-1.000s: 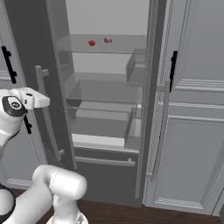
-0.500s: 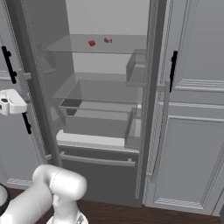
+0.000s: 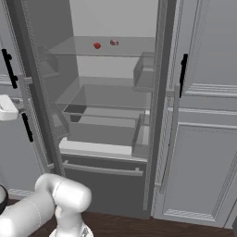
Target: Take the strawberry from the fridge and place it on top of the pancake, located on the dining counter.
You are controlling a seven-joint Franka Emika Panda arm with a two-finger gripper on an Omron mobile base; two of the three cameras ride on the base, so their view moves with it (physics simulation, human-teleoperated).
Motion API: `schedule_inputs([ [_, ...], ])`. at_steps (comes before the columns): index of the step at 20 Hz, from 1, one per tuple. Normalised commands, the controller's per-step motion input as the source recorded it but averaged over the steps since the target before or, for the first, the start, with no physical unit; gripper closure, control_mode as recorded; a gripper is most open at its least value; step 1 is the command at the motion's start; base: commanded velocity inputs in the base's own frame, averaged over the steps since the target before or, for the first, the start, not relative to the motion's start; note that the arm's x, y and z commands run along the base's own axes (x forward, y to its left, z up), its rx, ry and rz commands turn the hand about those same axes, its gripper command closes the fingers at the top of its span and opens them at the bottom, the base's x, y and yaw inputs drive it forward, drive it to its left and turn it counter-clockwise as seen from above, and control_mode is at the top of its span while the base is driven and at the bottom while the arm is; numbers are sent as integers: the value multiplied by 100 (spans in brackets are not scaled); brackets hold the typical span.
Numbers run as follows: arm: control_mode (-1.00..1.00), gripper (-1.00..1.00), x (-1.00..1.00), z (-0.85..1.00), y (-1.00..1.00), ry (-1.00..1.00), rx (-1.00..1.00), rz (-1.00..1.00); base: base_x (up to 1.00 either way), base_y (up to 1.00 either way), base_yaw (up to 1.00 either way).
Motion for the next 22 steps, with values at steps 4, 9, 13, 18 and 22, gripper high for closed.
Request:
schedule_inputs([
  [4, -100, -100, -91, 0, -24, 2, 12, 6, 0, 0, 0],
  [9, -100, -100, -60, 5, -90, 9, 41, 12, 0, 0, 0],
  [13, -100, -100, -41, 14, -86, 3, 54, 32, 0, 0, 0],
  [18, -100, -100, 0, 29, -98, 28, 65, 20, 0, 0, 0],
  [22, -100, -100, 20, 19, -100, 47, 75, 6, 0, 0, 0],
])
